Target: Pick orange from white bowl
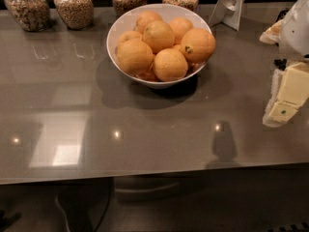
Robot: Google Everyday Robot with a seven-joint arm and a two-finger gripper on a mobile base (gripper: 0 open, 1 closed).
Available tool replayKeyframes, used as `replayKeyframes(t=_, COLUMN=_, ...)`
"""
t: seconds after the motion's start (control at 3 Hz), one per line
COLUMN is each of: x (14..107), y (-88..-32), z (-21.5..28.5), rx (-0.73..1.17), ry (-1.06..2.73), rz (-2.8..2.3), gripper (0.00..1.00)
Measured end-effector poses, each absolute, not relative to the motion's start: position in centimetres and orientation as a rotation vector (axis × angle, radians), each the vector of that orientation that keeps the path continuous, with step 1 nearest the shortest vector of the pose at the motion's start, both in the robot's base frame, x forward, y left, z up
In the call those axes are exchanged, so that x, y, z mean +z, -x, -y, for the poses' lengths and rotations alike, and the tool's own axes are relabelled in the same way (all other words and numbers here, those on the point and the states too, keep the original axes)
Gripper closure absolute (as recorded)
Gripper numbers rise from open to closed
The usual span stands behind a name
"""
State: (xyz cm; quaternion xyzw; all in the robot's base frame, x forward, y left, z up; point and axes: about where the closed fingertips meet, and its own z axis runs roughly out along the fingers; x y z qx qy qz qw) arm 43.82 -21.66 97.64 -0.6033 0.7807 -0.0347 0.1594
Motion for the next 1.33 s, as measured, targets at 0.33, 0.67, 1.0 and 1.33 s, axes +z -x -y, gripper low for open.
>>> replayKeyframes(t=0.33, x=97.6, y=-43.8, z=21.7, rx=-0.099, ry=1.724, rz=-2.231, gripper=0.19)
replayKeyframes(t=0.67, x=97.6, y=-43.8, z=21.7, rx=-0.099, ry=1.724, rz=-2.231, gripper=0.15)
replayKeyframes(t=1.0, x=97.8, y=-44.8, z=21.6, rx=-0.108, ry=1.695, rz=-2.192, gripper=0.0)
replayKeyframes(t=1.33, x=98.0, y=-46.3, z=21.3, rx=-0.107, ry=1.667, rz=-2.115, gripper=0.0)
